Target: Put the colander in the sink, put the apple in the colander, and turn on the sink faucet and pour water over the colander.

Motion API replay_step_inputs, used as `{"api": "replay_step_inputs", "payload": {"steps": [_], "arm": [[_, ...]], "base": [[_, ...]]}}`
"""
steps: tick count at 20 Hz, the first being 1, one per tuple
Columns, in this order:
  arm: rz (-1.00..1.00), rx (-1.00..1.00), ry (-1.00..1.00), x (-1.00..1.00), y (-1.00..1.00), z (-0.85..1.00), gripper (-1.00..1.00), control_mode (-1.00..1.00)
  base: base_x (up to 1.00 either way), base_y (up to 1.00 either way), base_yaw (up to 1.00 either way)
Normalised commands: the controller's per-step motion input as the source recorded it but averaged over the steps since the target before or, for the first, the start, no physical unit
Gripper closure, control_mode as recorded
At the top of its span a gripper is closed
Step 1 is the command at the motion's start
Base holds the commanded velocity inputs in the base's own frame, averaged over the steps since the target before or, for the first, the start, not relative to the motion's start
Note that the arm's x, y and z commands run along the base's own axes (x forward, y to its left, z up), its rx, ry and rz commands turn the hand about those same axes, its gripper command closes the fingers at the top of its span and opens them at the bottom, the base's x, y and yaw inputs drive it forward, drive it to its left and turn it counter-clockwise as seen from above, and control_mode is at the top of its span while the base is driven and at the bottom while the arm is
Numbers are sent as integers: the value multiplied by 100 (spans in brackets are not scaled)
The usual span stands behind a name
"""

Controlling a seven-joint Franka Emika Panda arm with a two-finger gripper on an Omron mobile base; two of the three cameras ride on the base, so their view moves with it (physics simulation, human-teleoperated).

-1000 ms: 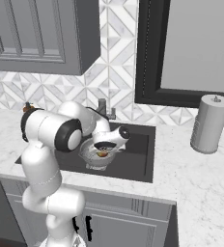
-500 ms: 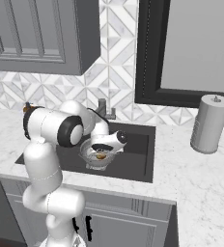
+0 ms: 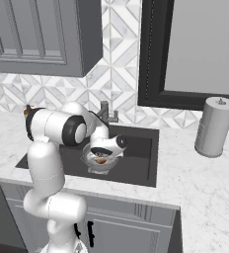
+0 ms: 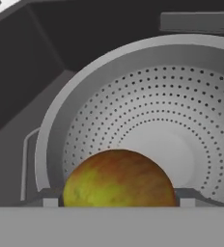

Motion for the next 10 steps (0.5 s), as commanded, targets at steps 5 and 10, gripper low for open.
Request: {"api": "replay_step_inputs", "payload": {"steps": [5, 10], "arm": [[0, 0, -5, 0, 0, 3, -100, -100], [0, 0, -6, 0, 0, 17, -100, -100]], "base": [[0, 0, 0], [0, 0, 0]]}}
